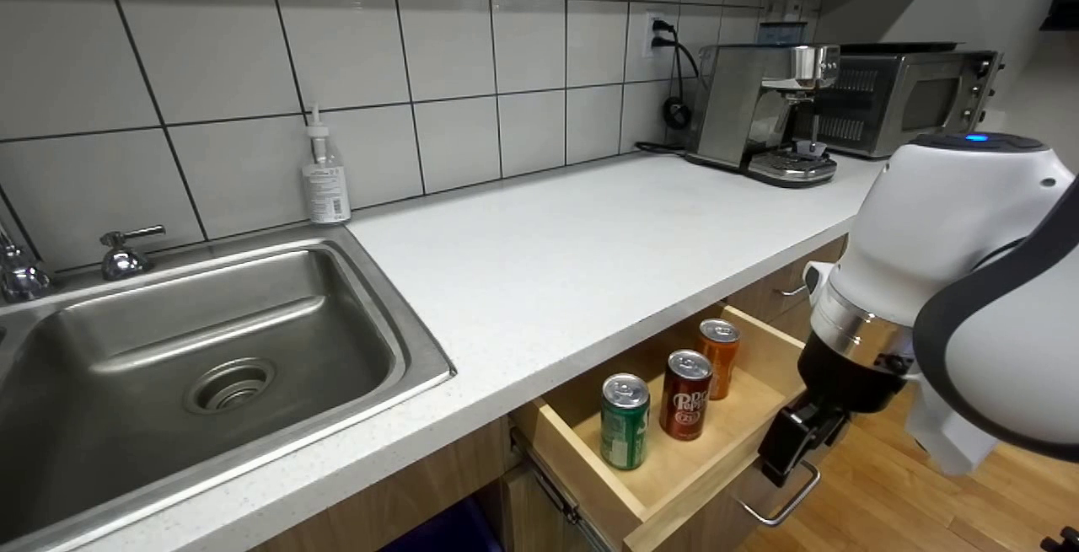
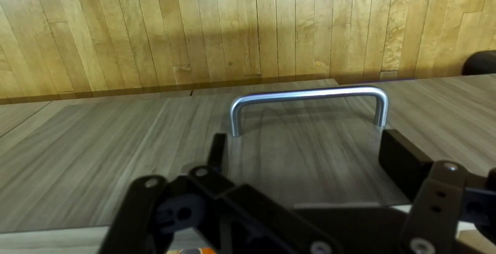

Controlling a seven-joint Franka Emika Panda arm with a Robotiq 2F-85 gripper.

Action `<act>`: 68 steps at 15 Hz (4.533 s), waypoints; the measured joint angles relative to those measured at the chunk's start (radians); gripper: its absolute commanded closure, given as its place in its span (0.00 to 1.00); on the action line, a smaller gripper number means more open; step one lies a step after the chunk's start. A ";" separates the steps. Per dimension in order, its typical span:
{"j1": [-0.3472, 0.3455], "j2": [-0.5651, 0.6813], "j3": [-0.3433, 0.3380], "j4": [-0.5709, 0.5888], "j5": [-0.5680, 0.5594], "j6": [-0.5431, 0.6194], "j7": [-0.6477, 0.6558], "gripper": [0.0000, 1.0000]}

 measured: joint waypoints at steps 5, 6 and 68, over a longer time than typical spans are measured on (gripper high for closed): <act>-0.038 -0.001 0.012 0.003 0.000 0.010 -0.021 0.00; -0.043 -0.002 0.013 0.004 0.000 0.011 -0.026 0.00; -0.021 -0.126 -0.012 -0.002 0.002 -0.150 -0.066 0.00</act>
